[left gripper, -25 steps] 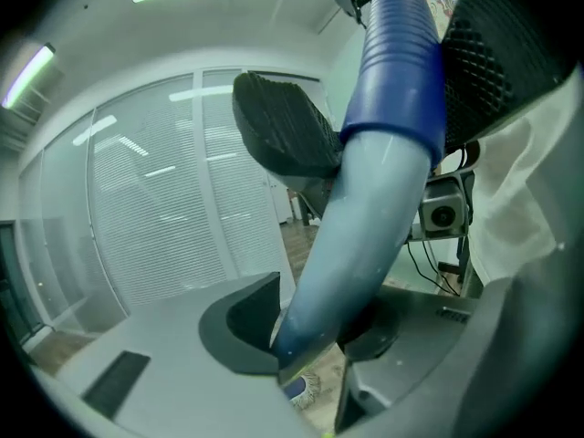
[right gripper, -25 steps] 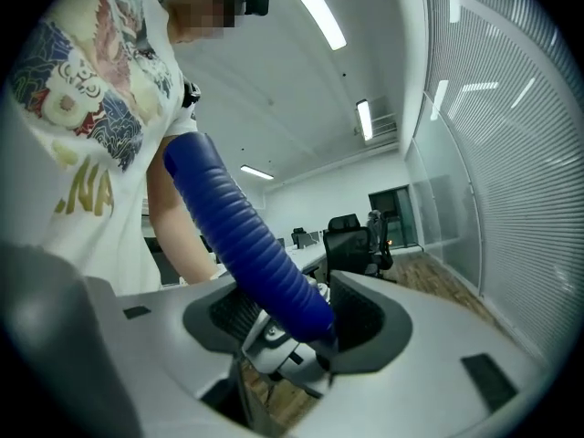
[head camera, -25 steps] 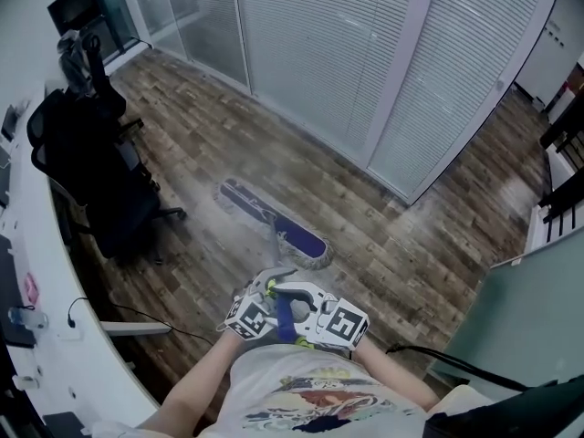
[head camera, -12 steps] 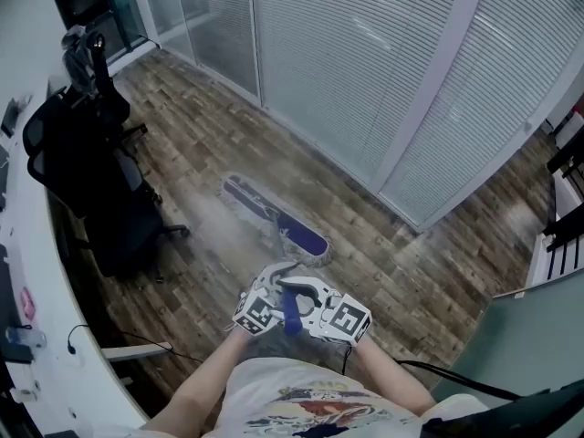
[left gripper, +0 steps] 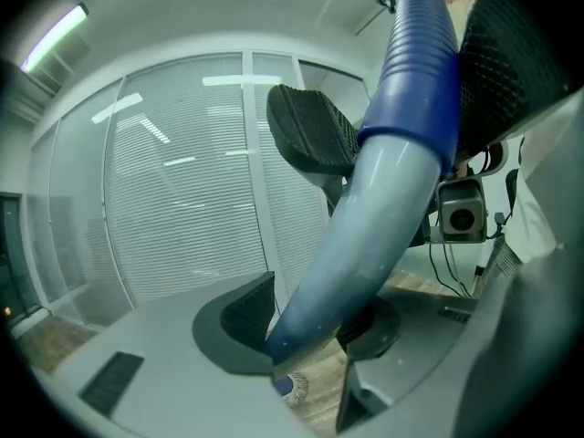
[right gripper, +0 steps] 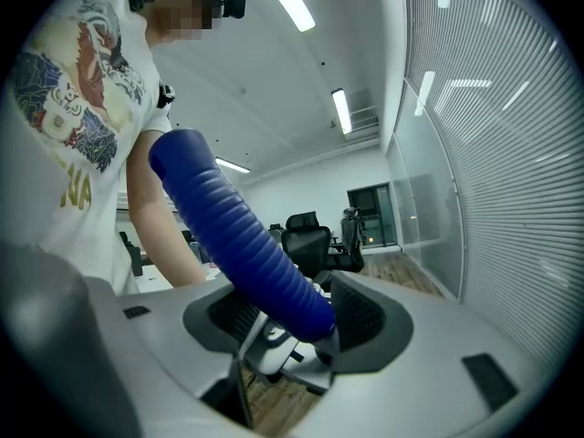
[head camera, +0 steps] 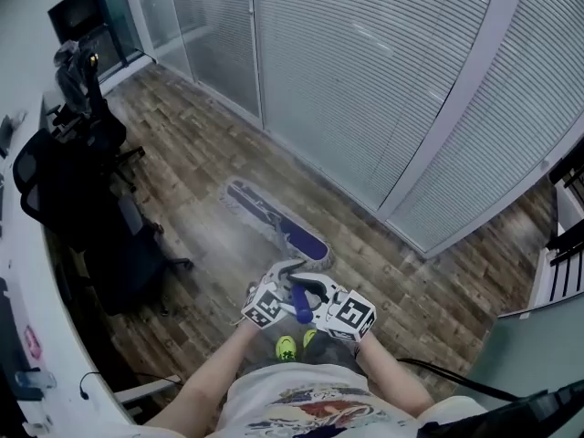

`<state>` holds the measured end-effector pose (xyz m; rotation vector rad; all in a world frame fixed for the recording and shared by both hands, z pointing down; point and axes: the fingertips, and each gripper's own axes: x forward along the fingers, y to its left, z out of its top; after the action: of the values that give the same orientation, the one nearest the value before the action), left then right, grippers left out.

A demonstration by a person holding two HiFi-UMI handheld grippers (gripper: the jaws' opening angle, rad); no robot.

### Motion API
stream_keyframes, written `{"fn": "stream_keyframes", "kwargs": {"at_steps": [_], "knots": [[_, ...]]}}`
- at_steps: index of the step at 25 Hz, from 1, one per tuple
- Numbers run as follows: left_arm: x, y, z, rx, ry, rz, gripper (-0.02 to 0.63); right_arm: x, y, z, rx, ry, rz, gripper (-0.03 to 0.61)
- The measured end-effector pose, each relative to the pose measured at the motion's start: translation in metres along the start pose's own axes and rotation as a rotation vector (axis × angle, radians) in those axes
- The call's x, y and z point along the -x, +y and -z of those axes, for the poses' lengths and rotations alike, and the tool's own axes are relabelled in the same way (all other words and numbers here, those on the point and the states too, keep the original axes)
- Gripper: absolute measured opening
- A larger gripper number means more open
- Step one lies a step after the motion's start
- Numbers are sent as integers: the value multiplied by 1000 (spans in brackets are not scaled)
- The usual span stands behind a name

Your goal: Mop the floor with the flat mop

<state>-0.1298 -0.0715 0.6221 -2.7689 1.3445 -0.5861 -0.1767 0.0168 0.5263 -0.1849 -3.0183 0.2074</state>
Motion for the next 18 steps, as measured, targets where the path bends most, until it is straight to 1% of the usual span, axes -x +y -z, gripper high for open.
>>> {"fn": "stream_keyframes", "kwargs": {"at_steps": [4,11,15,18], "knots": [[-36,56,2,4,7,-11,138,-13,-64,-8,-1,-13,1,224],[-103,163,-16,46,4,-51,143,-31,-186,-36,-13,-35,-35,225],[-155,225,-27,45,25,-74,146,-30,-266,-50,-24,-44,-53,225],[-189,266,-31,45,45,-90,146,-31,-317,-57,-39,-46,-70,225]]}}
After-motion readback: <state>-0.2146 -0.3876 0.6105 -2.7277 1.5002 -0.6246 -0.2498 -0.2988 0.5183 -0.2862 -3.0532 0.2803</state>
